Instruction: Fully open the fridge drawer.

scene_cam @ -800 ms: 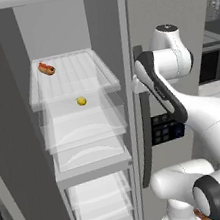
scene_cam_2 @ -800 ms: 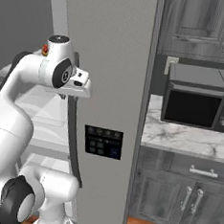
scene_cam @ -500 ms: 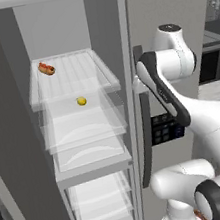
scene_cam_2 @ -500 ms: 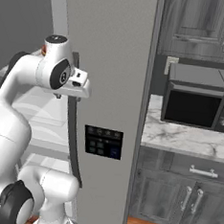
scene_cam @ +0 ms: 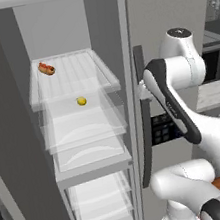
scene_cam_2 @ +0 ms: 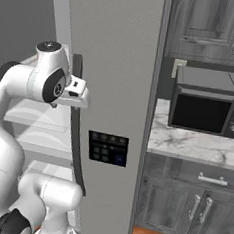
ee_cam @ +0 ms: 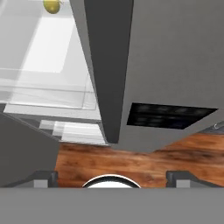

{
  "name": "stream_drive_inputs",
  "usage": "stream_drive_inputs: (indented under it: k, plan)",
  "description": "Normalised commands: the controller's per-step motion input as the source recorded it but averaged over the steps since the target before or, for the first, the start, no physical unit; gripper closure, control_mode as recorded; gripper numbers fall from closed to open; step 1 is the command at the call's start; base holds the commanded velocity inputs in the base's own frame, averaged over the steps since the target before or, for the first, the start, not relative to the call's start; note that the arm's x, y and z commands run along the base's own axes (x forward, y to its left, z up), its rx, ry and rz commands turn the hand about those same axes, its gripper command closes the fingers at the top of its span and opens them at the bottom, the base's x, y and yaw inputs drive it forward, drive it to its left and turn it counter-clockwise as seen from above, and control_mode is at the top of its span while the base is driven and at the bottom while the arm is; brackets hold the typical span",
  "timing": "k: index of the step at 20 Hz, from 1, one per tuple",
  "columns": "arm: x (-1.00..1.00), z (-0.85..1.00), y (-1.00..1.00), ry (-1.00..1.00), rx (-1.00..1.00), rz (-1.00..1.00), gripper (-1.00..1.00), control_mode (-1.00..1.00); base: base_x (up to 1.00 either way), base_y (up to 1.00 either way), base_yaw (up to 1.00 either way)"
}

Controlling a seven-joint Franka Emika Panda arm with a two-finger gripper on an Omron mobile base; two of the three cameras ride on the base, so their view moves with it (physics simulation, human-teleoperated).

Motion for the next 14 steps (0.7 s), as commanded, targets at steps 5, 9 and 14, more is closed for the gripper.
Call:
stream_drive_inputs:
  k: [5, 9, 14]
  plan:
    - [-0.04, 0.11, 0.46, -0.02, 0.01, 0.0, -1.0, -1.0, 0.0, 0.0, 0.0]
    - [0.0, 0.05, 0.97, -0.01, 0.0, 0.0, -1.0, -1.0, 0.0, 0.0, 0.0]
    - [0.04, 0.0, 1.0, 0.0, 0.0, 0.0, -1.0, -1.0, 0.0, 0.0, 0.0]
